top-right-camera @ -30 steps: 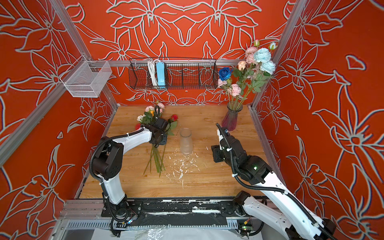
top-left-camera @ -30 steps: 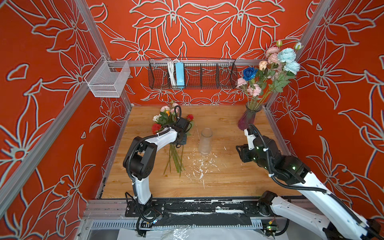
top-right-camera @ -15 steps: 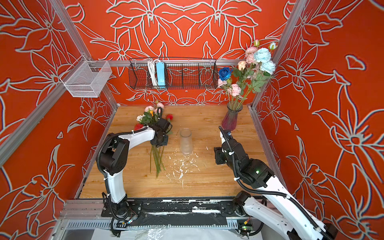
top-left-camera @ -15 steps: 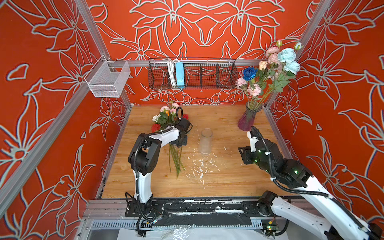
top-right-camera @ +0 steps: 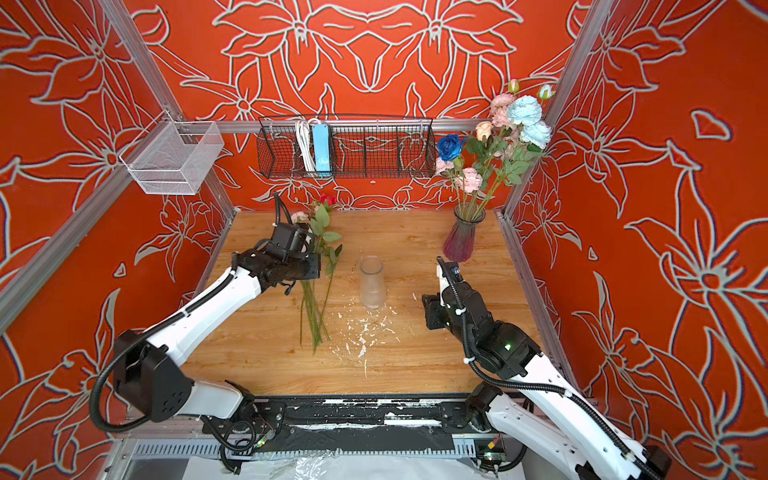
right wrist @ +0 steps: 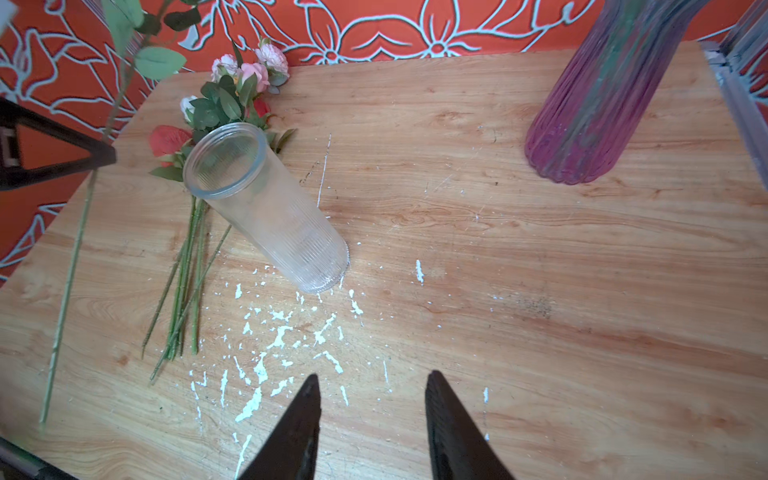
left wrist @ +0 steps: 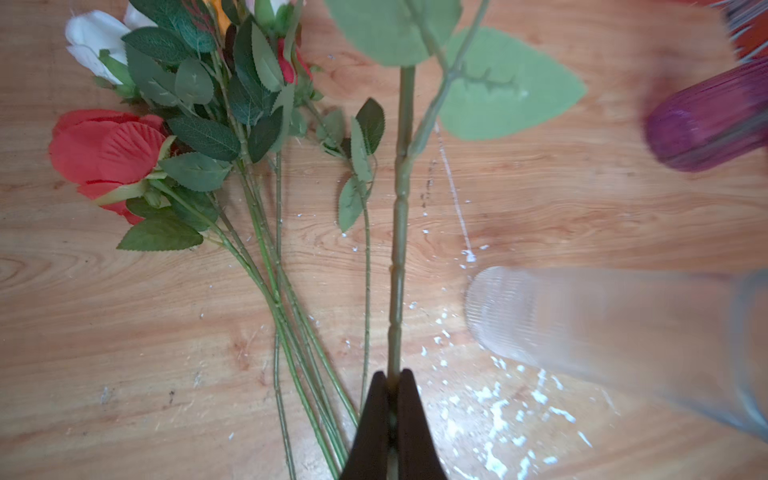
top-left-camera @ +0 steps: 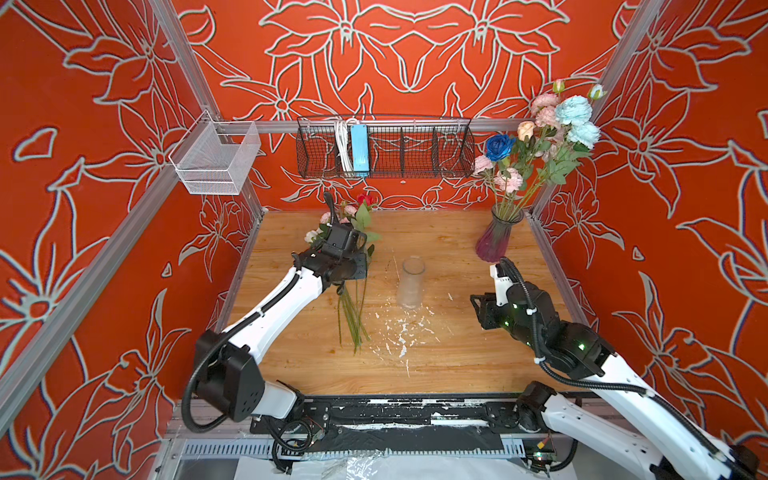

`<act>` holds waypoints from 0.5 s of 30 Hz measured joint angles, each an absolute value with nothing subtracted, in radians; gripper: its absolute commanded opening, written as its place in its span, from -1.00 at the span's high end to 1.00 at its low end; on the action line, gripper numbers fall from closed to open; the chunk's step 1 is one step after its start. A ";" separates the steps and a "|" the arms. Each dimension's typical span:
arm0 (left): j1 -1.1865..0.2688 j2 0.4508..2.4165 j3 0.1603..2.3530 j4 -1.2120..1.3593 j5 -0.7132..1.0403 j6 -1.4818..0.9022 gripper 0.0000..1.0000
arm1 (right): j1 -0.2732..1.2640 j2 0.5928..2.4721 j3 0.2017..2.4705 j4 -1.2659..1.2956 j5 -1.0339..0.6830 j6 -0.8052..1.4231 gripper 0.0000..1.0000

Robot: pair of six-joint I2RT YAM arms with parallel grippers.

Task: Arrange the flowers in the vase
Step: 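Lift the red rose high with the left gripper over the glass vase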

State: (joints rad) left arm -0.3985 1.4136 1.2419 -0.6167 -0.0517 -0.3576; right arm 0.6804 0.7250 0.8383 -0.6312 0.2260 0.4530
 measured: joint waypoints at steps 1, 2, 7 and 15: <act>-0.398 1.385 1.224 -0.610 -0.033 -0.361 1.00 | 0.680 0.721 0.828 -0.616 0.220 0.456 0.13; -0.399 1.358 1.203 -0.599 -0.018 -0.364 1.00 | 0.680 0.717 0.818 -0.604 0.217 0.459 0.12; -0.434 1.172 1.090 -0.495 0.051 -0.375 1.00 | 0.680 0.676 0.721 -0.476 0.154 0.473 -0.39; -0.591 0.991 1.061 -0.073 0.069 -0.309 1.00 | 0.680 0.624 0.572 -0.218 -0.091 0.465 -0.52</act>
State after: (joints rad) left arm -0.5911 0.9909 1.0615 -0.0727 0.0692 -0.3088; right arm 0.6804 0.6243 0.5724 -0.2180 -0.0914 0.4648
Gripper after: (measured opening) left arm 0.052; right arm 0.761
